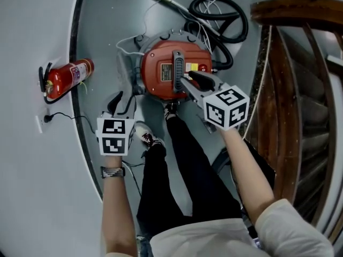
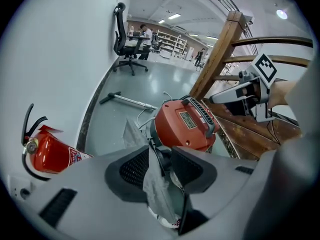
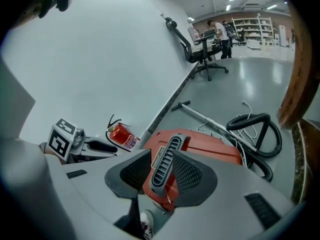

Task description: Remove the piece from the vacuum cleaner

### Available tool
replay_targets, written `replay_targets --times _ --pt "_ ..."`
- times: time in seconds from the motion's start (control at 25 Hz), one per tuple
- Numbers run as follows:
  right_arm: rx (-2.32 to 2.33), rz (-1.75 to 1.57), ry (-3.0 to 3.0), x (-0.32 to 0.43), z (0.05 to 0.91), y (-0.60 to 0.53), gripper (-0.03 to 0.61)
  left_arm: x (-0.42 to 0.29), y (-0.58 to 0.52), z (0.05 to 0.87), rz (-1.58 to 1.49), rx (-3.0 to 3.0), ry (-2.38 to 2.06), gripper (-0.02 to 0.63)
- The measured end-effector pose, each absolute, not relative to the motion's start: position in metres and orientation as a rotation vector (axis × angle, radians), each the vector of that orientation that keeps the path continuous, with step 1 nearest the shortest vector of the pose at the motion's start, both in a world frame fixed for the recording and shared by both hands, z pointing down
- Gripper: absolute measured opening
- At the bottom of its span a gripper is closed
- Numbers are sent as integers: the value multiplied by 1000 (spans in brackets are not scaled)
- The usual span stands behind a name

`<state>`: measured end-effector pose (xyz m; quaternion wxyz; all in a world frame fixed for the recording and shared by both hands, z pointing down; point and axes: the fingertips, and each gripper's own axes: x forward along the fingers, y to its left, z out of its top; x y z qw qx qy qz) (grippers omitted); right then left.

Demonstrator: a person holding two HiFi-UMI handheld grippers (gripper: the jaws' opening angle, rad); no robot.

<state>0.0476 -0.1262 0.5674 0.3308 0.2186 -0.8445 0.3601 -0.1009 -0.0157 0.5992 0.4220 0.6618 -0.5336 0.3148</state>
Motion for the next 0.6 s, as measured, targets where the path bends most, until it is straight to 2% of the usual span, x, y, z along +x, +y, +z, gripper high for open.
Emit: replay_targets --times 0.24,0.6 --pt "568 995 -2210 52 584 -127 143 -107 -16 619 789 1647 -1369 146" --pt "499 1165 -2214 44 605 -123 153 -101 -11 638 786 1609 -1340 186"
